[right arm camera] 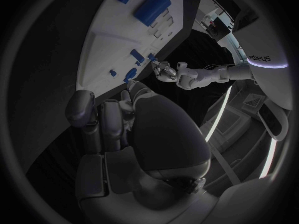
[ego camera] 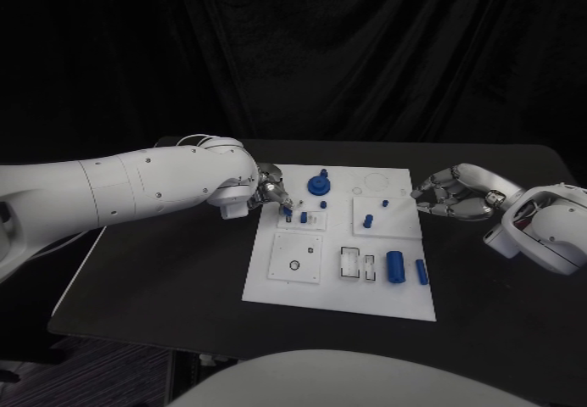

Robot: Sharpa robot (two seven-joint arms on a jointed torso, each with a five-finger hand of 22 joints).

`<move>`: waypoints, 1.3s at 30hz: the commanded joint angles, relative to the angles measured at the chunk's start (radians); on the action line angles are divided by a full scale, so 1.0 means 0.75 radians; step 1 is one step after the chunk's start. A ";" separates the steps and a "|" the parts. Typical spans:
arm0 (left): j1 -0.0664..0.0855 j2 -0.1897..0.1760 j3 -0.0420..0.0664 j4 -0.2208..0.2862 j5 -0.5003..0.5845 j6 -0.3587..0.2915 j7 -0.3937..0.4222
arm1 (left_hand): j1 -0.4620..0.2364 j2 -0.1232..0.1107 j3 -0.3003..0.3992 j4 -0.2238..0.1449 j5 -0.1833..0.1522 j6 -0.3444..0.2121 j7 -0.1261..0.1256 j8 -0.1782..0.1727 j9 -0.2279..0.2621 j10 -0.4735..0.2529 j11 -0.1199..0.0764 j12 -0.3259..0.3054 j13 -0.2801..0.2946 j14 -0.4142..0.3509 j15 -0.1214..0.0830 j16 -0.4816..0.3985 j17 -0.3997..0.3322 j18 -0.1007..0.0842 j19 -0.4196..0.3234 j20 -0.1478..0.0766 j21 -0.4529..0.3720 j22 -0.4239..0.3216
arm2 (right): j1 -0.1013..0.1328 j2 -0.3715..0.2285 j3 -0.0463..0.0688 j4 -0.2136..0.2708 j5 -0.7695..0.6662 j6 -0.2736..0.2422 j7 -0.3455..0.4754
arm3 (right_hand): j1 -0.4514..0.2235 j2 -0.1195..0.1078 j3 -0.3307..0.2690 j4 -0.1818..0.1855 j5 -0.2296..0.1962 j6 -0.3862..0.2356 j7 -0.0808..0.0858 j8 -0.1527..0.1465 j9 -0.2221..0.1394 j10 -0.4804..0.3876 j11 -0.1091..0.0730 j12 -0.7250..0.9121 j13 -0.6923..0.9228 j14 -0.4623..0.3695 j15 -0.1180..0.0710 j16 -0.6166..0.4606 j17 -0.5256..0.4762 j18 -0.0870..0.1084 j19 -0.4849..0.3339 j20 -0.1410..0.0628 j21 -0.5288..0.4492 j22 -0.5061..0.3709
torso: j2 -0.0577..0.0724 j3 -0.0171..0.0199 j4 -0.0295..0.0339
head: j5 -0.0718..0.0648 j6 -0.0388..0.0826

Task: Assemble the parts on the task board

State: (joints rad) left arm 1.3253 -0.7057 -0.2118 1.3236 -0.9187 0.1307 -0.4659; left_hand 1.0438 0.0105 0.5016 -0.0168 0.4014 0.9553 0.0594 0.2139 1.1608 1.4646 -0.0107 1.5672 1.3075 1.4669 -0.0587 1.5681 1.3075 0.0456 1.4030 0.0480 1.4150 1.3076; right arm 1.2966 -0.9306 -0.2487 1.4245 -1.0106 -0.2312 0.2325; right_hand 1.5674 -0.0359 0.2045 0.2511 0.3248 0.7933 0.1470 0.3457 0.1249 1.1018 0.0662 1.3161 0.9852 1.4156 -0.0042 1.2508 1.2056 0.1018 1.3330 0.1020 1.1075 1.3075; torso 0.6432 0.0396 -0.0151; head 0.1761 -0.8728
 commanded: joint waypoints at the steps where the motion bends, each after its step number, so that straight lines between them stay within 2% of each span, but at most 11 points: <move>1: -0.005 -0.002 0.001 0.004 0.005 0.013 0.023 | -0.003 0.012 0.039 -0.033 -0.007 -0.001 -0.003 -0.002 0.002 0.142 -0.003 0.005 0.351 0.139 -0.006 0.004 0.351 0.024 -0.009 0.002 -0.007 0.074 | -0.003 0.002 0.001 -0.003 0.000 0.012 -0.017 | 0.012 0.001 0.008 -0.002 0.008 -0.001 0.006 -0.004 -0.001 -0.011 0.002 -0.004 -0.003 -0.006 -0.001 -0.003 -0.001 0.011 -0.010 0.000 -0.009 0.040 | 0.000 0.0002 0.0004 | 0.004 0.000; 5: -0.008 -0.005 0.001 0.007 0.005 0.016 0.019 | -0.003 0.012 0.039 -0.033 -0.007 -0.001 -0.003 -0.002 0.002 0.142 -0.003 0.005 0.351 0.139 -0.006 0.004 0.351 0.024 -0.009 0.002 -0.007 0.074 | -0.003 0.003 0.001 -0.007 0.000 0.015 -0.018 | 0.012 0.001 0.008 -0.002 0.008 -0.001 0.006 -0.004 -0.001 -0.011 0.002 -0.004 -0.003 -0.006 -0.001 -0.003 -0.001 0.011 -0.010 0.000 -0.009 0.040 | -0.001 0.0006 -0.0013 | 0.007 0.000; 17: -0.027 -0.007 0.001 -0.003 0.005 0.002 0.026 | -0.005 0.011 0.039 -0.029 -0.014 0.000 -0.003 -0.003 0.001 0.142 -0.003 0.005 0.351 0.139 -0.005 0.004 0.351 0.026 -0.014 0.003 -0.013 0.068 | -0.003 0.005 0.001 -0.010 0.000 0.025 -0.021 | 0.011 0.000 0.008 -0.002 0.008 -0.001 0.006 -0.005 -0.002 -0.011 0.002 -0.005 -0.004 -0.007 -0.001 -0.006 -0.004 0.011 -0.011 0.000 -0.010 0.039 | -0.003 0.0021 0.0006 | 0.005 0.000; 22: -0.034 -0.010 0.001 -0.001 0.005 -0.011 0.032 | -0.005 0.012 0.039 -0.028 -0.016 0.001 -0.003 -0.003 0.001 0.142 -0.003 0.005 0.351 0.139 -0.005 0.004 0.351 0.027 -0.015 0.003 -0.014 0.066 | -0.003 0.002 0.001 -0.009 0.000 0.027 -0.025 | 0.010 0.000 0.008 -0.001 0.008 -0.001 0.007 -0.005 -0.002 -0.011 0.002 -0.006 -0.004 -0.008 -0.001 -0.007 -0.005 0.012 -0.012 0.000 -0.013 0.038 | -0.001 -0.0002 0.0020 | 0.005 0.000; 32: -0.045 -0.001 0.001 -0.006 0.005 -0.026 0.039 | -0.004 0.016 0.042 -0.026 -0.020 0.003 -0.004 -0.003 0.001 0.142 -0.003 0.005 0.351 0.139 -0.005 0.004 0.351 0.027 -0.015 0.003 -0.015 0.066 | -0.003 0.002 0.001 -0.004 0.000 0.029 -0.033 | 0.009 -0.001 0.008 -0.001 0.008 -0.001 0.007 -0.005 -0.002 -0.012 0.002 -0.006 -0.006 -0.009 0.000 -0.009 -0.007 0.012 -0.013 0.000 -0.016 0.037 | 0.000 0.0002 -0.0002 | 0.000 0.000; 35: -0.046 0.000 0.001 -0.006 0.005 -0.024 0.034 | -0.002 0.017 0.042 -0.023 -0.037 0.003 -0.004 -0.004 0.000 0.142 -0.003 0.005 0.351 0.139 -0.005 0.004 0.351 0.027 -0.017 0.004 -0.018 0.064 | -0.003 0.000 0.001 -0.004 0.000 0.032 -0.039 | 0.009 -0.001 0.008 -0.001 0.008 -0.001 0.007 -0.004 -0.002 -0.012 0.002 -0.007 -0.007 -0.009 0.000 -0.009 -0.008 0.012 -0.014 0.000 -0.018 0.036 | 0.001 -0.0001 0.0006 | -0.002 0.000; 38: -0.048 0.000 0.001 -0.005 0.005 -0.022 0.030 | -0.001 0.021 0.040 -0.013 -0.091 0.005 -0.004 -0.008 -0.002 0.142 -0.002 0.005 0.351 0.139 -0.005 0.004 0.351 0.028 -0.017 0.004 -0.020 0.064 | -0.003 0.000 0.001 -0.004 0.000 0.034 -0.042 | 0.009 -0.001 0.008 -0.001 0.008 -0.001 0.007 -0.004 -0.002 -0.012 0.002 -0.007 -0.007 -0.009 0.000 -0.009 -0.008 0.012 -0.014 0.000 -0.018 0.036 | 0.001 0.0000 0.0004 | -0.002 0.000; 39: -0.048 0.000 0.001 -0.005 0.005 -0.022 0.029 | -0.001 0.021 0.040 -0.013 -0.091 0.005 -0.004 -0.008 -0.002 0.142 -0.002 0.005 0.351 0.139 -0.005 0.004 0.351 0.028 -0.017 0.004 -0.020 0.064 | -0.003 0.000 0.001 -0.004 0.000 0.035 -0.043 | 0.009 -0.001 0.008 -0.001 0.008 -0.001 0.007 -0.004 -0.002 -0.012 0.002 -0.007 -0.007 -0.009 0.000 -0.009 -0.008 0.012 -0.014 0.000 -0.018 0.036 | 0.001 0.0002 0.0001 | -0.001 0.000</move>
State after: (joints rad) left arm 1.2959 -0.7089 -0.2091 1.3182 -0.9185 0.1157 -0.4508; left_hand 1.0391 0.0139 0.5208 -0.0194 0.3357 0.9611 0.0643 0.2145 1.1610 1.4646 -0.0107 1.5672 1.3075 1.4669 -0.0587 1.5681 1.3075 0.0457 1.3994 0.0517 1.4034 1.3074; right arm 1.2966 -0.9292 -0.2487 1.4198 -1.0106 -0.2161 0.2218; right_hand 1.5673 -0.0359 0.2044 0.2511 0.3248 0.7933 0.1470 0.3457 0.1241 1.0983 0.0698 1.3176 0.9813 1.4156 -0.0041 1.2468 1.2011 0.1017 1.3294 0.1055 1.0993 1.3073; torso 0.6434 0.0396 -0.0147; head 0.1747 -0.8728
